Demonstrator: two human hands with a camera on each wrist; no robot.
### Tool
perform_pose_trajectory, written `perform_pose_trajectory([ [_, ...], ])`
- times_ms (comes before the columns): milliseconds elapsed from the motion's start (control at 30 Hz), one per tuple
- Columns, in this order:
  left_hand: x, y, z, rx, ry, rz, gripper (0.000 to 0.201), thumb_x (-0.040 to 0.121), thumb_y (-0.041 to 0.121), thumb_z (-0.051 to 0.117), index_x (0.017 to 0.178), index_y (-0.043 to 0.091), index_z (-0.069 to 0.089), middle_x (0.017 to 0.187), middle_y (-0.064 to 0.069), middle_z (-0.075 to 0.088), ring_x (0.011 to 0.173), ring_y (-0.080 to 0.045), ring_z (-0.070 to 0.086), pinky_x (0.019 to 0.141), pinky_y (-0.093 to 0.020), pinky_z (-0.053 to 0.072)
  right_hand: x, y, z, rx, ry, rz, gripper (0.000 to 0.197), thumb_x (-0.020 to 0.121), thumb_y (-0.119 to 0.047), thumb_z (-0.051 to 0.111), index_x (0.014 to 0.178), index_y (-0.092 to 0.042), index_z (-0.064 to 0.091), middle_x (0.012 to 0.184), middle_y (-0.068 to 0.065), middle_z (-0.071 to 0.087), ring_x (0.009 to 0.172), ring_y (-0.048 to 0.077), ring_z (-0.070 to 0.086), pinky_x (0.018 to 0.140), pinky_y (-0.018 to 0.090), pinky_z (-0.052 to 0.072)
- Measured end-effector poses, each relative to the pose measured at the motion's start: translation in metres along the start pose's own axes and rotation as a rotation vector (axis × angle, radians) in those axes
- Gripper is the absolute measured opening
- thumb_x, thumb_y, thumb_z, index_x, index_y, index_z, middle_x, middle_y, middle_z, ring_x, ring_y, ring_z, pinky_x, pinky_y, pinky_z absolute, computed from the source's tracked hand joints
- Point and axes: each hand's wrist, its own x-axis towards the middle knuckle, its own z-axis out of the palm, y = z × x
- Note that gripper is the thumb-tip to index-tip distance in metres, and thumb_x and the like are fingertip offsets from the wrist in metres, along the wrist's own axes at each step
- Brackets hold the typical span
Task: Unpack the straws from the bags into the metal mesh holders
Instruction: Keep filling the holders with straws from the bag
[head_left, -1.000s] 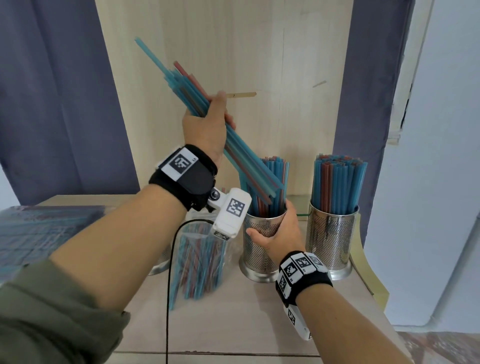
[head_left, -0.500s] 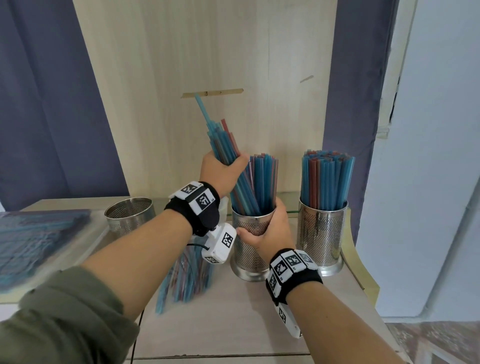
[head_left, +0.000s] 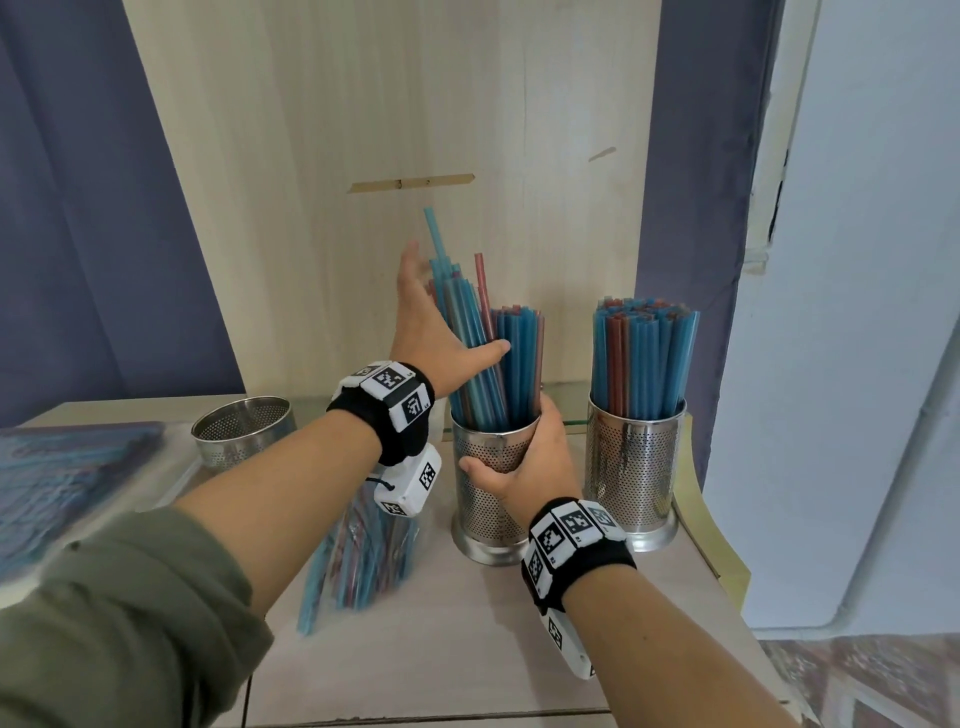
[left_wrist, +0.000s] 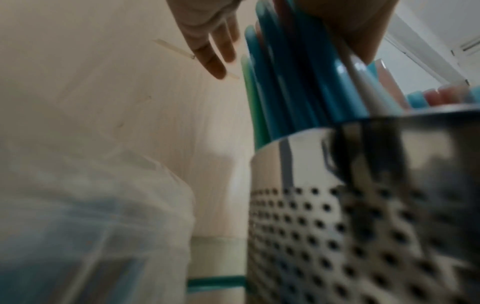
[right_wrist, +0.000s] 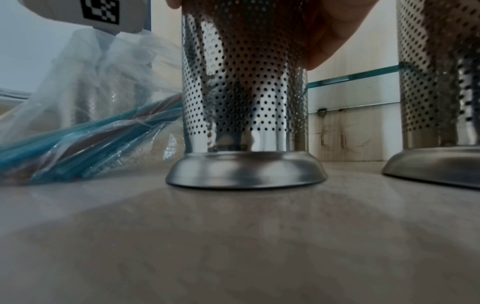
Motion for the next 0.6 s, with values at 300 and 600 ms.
perform_pose_trajectory([
  [300, 0.033, 0.009, -0.024, 0.459, -0.127, 0.365, 0.149, 0.053, 0.069, 0.080, 0.151, 0.004, -0.012, 0.161, -0.019, -0.011, 0.149, -0.032, -0.010, 0.122, -0.043, -0.001, -0.004, -0.005, -0.005, -0.021, -0.006, 0.008, 0.115, 0.059, -0.041, 0.091, 0.150, -0.020, 0.024, 0.142, -0.004, 0.042, 0.130, 0.012, 0.044, 0.110, 0.029, 0.040],
  [600, 0.010, -0.005, -0.013, 0.329, -0.137, 0.374, 0.103, 0.061, 0.055, 0.084, 0.141, 0.007, 0.040, 0.135, -0.011, 0.047, 0.124, -0.024, 0.045, 0.109, -0.040, 0.039, -0.004, -0.006, -0.004, -0.014, -0.008, 0.012, 0.115, 0.058, -0.041, 0.091, 0.150, -0.023, 0.024, 0.142, -0.004, 0.043, 0.130, 0.012, 0.045, 0.109, 0.031, 0.041],
])
